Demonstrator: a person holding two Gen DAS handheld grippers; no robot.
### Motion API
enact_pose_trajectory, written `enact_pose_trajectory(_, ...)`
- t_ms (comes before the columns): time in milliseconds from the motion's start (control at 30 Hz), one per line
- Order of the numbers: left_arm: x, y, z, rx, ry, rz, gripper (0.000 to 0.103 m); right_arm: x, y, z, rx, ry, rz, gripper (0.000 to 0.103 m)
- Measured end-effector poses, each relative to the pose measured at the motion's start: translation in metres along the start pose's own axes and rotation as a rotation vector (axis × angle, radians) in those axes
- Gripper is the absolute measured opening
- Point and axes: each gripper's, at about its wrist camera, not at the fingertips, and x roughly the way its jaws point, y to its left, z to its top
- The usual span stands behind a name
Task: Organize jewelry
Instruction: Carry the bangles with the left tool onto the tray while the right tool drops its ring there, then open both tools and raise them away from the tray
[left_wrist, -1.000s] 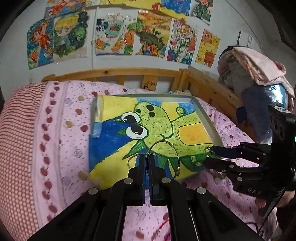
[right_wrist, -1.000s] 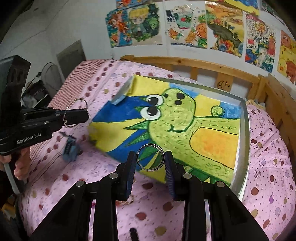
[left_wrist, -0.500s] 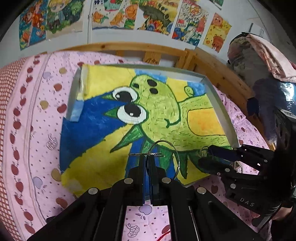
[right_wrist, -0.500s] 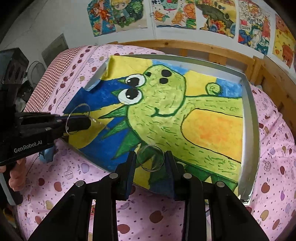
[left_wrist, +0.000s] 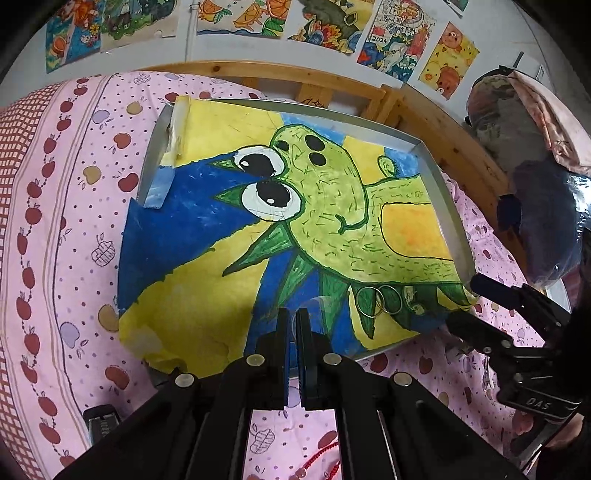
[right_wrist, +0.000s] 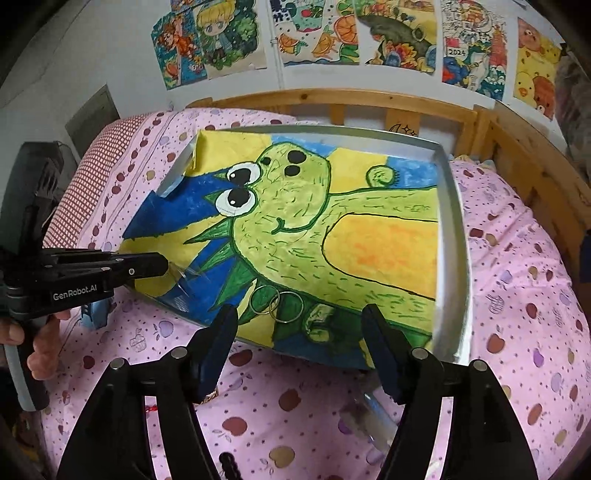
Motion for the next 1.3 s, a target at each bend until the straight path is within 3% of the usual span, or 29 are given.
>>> enact_pose_trajectory(67,-0.003,0.0,-0.001,-0.001,0.003,0.0,0.02,-0.006,-0.001,-0.001,0.005,-0.004,-0.009,0.072)
enact_pose_trajectory(233,-0.017,0.002,-0.007,-0.027,-0.026,-0.005,0.04,-0.021,-0.001,-0.006,0.011,-0.017,-0.011,0.075)
enact_pose_trajectory(333,-0.029,0.003,-0.013,-0.048,-0.07,0.012,0.084,-0.031,-0.001,-0.01,0.016,-0.031,-0.013,0.081)
enact_pose_trajectory(400,-0.04,0.004,-0.017,-0.066,-0.119,0.012,0.085,-0.037,0.0,-0.012,0.015,-0.04,-0.009,0.082)
enact_pose_trajectory(500,-0.05,0.003,-0.021,-0.078,-0.122,-0.009,0.087,-0.048,-0.001,-0.017,0.018,-0.055,-0.009,0.085)
enact_pose_trajectory(667,-0.072,-0.001,-0.035,-0.077,-0.191,0.025,0.103,-0.073,-0.005,-0.03,0.03,-0.095,-0.016,0.093)
enact_pose_trajectory(800,-0.091,-0.005,-0.051,-0.056,-0.234,0.015,0.103,-0.097,-0.006,-0.044,0.026,-0.128,-0.02,0.1)
enact_pose_trajectory(1067,-0.121,-0.026,-0.087,0.055,-0.265,0.036,0.103,-0.139,-0.008,-0.075,0.024,-0.171,-0.005,0.101)
enact_pose_trajectory(1300,-0.144,-0.037,-0.121,0.087,-0.269,-0.002,0.103,-0.167,-0.012,-0.104,0.037,-0.177,0.018,0.101)
